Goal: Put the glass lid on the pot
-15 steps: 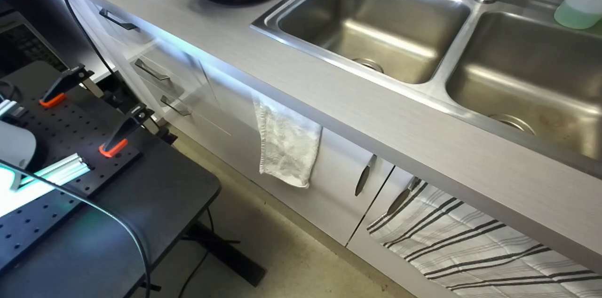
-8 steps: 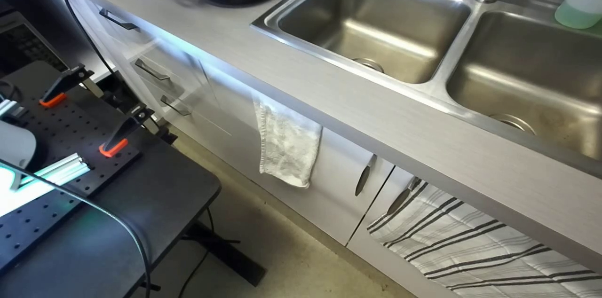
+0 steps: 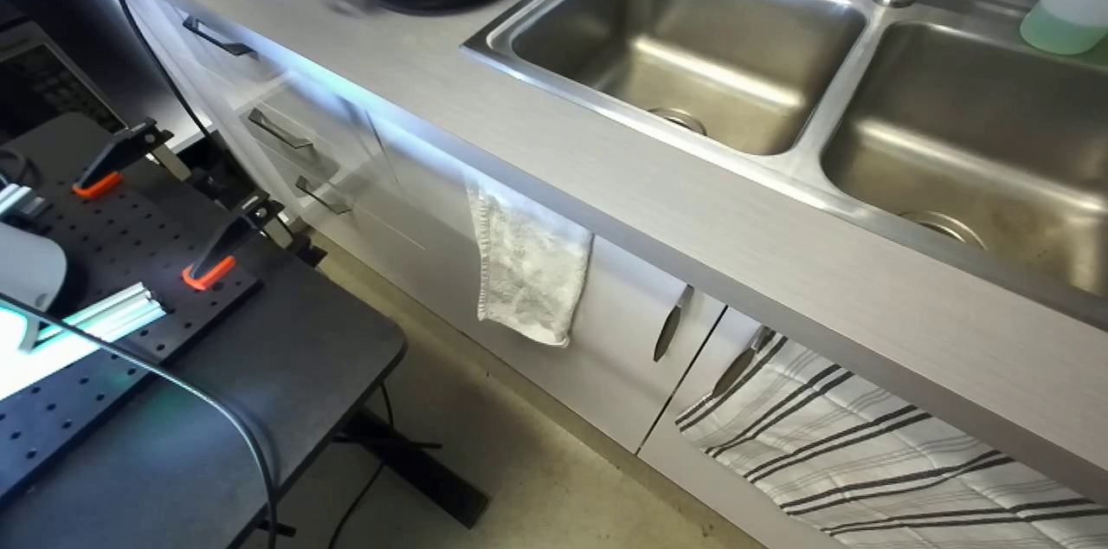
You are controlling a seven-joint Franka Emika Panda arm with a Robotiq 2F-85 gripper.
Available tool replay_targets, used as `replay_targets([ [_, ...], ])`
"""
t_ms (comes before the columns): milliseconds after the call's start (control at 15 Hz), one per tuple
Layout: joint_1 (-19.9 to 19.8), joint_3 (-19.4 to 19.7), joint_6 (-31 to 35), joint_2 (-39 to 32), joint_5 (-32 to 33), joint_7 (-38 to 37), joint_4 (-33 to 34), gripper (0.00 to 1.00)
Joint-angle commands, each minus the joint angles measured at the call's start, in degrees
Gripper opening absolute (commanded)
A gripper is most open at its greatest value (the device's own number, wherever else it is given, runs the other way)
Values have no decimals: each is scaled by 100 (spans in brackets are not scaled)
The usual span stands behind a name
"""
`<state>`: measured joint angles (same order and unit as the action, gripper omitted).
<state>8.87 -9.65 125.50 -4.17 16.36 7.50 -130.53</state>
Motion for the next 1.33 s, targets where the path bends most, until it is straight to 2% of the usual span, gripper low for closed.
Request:
replay_targets([
  [0,169,-32,93,-783,393,-154,668,100],
  [667,774,-9,-12,-2066,771,-190,1991,100],
  [1267,731,-32,-99,-2837,261,13,2974,100],
])
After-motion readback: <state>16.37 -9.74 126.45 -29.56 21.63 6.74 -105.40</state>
